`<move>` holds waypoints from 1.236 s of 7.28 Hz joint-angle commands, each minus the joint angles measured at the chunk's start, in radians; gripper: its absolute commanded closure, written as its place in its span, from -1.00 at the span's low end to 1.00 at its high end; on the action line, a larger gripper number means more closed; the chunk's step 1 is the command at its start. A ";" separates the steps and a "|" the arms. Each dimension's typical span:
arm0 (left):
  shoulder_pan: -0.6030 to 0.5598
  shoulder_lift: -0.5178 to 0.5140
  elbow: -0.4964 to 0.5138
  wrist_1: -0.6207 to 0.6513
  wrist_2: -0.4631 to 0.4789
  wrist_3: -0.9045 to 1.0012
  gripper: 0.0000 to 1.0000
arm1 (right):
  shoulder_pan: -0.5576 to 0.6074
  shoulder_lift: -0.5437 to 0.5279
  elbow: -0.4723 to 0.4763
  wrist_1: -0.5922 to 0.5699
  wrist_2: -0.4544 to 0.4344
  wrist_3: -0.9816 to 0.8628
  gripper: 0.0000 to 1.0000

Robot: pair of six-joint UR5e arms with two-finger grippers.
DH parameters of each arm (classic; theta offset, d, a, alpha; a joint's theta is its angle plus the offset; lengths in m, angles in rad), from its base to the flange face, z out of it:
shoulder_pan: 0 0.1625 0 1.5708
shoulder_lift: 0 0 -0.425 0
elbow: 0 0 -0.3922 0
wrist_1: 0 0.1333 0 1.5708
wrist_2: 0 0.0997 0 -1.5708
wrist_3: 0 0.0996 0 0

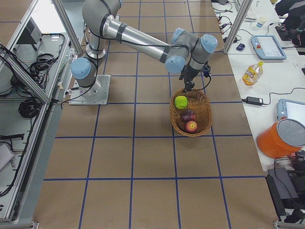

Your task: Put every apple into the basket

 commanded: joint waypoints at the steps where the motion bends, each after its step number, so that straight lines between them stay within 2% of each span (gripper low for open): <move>1: 0.085 -0.026 -0.009 0.015 -0.097 0.042 -1.00 | 0.130 -0.101 0.013 0.058 0.020 0.289 -1.00; 3: 0.089 -0.046 -0.010 0.078 -0.092 0.058 -1.00 | 0.265 -0.194 0.050 0.060 0.018 0.411 -1.00; 4: 0.077 -0.045 -0.007 0.078 -0.092 0.048 -1.00 | 0.288 -0.245 0.050 0.128 0.040 0.410 -1.00; 6: 0.076 -0.025 0.022 0.078 -0.075 0.050 -1.00 | 0.284 -0.317 0.070 0.149 0.061 0.416 -1.00; 8: 0.072 -0.034 0.031 0.066 -0.061 0.050 -1.00 | 0.276 -0.345 0.170 0.132 0.061 0.418 -1.00; 9: 0.070 -0.031 0.025 0.064 -0.060 0.051 -1.00 | 0.281 -0.365 0.192 0.089 0.058 0.418 -1.00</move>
